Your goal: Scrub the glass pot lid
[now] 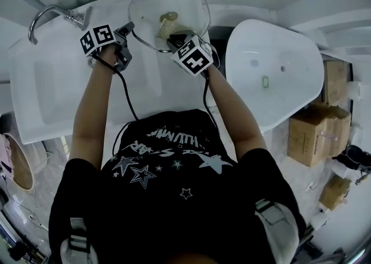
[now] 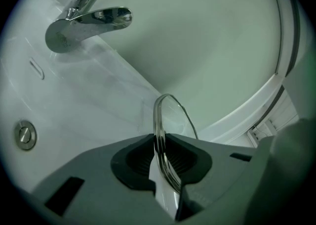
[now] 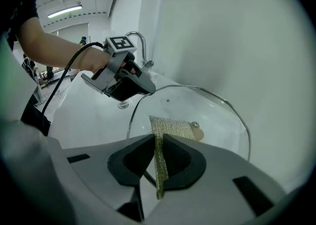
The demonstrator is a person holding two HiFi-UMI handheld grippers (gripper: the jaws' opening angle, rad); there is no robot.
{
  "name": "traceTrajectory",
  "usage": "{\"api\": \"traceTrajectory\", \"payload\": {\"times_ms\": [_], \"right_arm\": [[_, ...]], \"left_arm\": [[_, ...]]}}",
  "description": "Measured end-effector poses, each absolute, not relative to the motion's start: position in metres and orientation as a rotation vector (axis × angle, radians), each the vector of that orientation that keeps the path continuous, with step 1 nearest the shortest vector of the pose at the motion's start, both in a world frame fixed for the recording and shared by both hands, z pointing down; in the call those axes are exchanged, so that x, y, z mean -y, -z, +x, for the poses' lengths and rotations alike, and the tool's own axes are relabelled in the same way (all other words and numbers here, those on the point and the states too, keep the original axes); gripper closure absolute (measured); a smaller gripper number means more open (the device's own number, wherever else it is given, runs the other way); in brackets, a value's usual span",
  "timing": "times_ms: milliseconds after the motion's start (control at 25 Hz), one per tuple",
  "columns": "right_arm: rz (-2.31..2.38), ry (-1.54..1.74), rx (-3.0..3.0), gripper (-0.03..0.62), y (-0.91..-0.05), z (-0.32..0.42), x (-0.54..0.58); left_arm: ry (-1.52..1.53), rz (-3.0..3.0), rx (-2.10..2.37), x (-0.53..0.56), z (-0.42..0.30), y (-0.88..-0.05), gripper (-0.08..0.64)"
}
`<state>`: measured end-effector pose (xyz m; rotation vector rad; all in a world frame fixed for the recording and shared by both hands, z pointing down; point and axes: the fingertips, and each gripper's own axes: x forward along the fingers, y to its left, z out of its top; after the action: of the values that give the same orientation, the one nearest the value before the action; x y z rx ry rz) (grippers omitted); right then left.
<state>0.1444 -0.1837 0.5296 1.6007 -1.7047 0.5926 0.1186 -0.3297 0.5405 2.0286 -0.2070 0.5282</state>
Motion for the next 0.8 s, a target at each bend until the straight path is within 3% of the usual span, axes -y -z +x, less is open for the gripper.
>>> {"api": "traceTrajectory", "payload": {"times_ms": [800], "right_arm": [[1.617,-0.376,1.881,0.543,-0.465,0.137,0.167]], "left_arm": [[-0.328,2.136,0.420,0.279,0.051,-0.486,0.459]]}}
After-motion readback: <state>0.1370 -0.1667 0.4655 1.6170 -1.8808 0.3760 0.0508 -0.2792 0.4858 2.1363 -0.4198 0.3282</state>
